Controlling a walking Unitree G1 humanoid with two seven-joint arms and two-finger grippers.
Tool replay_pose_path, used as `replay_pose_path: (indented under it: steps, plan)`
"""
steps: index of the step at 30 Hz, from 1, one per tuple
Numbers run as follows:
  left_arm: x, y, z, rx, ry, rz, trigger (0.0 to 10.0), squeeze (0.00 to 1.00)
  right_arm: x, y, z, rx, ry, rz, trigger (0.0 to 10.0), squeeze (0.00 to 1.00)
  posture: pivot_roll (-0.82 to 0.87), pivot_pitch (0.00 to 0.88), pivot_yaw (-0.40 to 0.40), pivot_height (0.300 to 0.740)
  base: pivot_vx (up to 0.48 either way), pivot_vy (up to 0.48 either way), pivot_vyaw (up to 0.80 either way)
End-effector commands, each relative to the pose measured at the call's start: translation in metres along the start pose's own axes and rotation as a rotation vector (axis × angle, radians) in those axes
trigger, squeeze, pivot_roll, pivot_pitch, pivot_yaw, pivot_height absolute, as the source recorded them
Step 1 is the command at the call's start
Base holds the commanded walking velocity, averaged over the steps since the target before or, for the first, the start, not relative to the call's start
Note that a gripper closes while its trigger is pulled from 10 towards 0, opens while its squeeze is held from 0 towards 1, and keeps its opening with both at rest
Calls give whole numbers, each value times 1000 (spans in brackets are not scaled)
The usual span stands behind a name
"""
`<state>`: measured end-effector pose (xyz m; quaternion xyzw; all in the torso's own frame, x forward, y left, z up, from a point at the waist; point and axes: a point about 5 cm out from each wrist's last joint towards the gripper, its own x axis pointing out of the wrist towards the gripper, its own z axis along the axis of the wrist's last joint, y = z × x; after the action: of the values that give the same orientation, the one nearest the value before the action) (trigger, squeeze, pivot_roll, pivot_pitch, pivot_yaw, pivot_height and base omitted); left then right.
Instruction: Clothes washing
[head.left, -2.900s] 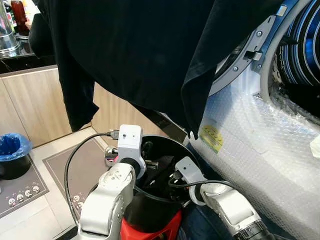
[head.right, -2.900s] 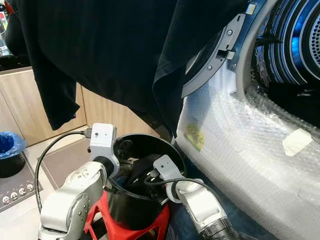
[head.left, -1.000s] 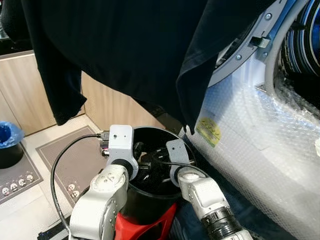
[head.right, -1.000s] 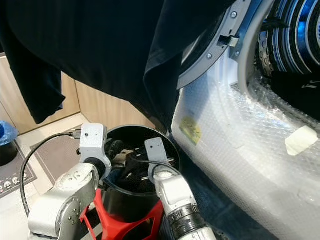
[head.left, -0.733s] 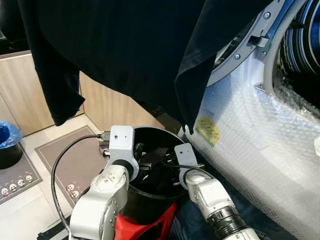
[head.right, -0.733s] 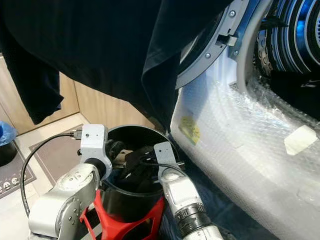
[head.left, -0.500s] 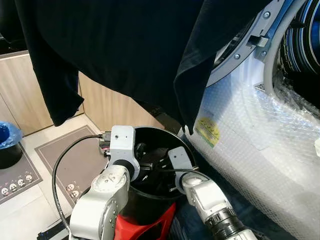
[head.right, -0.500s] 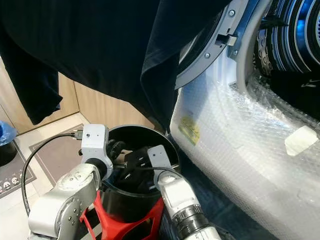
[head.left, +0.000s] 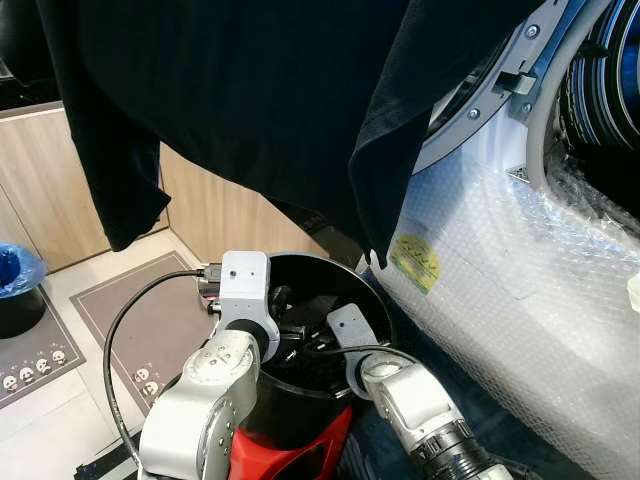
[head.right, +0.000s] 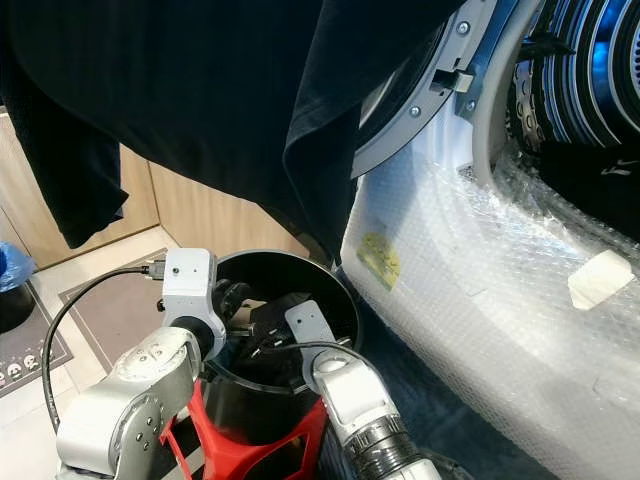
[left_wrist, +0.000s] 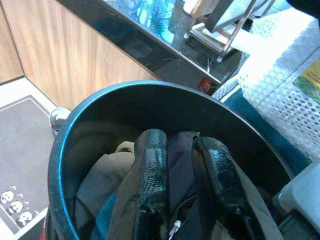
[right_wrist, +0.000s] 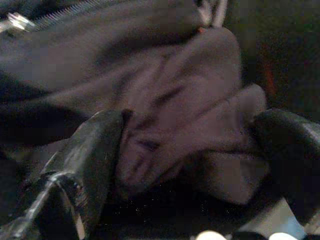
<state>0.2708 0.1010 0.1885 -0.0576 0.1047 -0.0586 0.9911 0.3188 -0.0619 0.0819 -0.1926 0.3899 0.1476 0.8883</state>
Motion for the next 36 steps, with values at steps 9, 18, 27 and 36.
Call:
replay_pose_path:
  steps: [9, 18, 27, 36]
  plan:
    - [-6, -17, -10, -58, 33, -52, 10000, 0, 2, 0, -15, -65, 109, 12, 0, 0, 95, 134, -212, 740, 0, 0, 0]
    - [-6, -17, -10, -59, 32, -49, 10000, 0, 0, 7, -15, -91, 106, 35, 0, 0, 96, 135, -214, 740, 0, 0, 0]
    - [-5, -17, -10, -59, 32, -46, 10000, 0, -1, 10, -14, -101, 99, 54, 0, 0, 99, 135, -219, 740, 0, 0, 0]
    - [-2, -16, -10, -56, 27, -45, 10000, 0, -1, 12, -9, -100, 71, 61, 0, 0, 99, 118, -214, 740, 0, 0, 0]
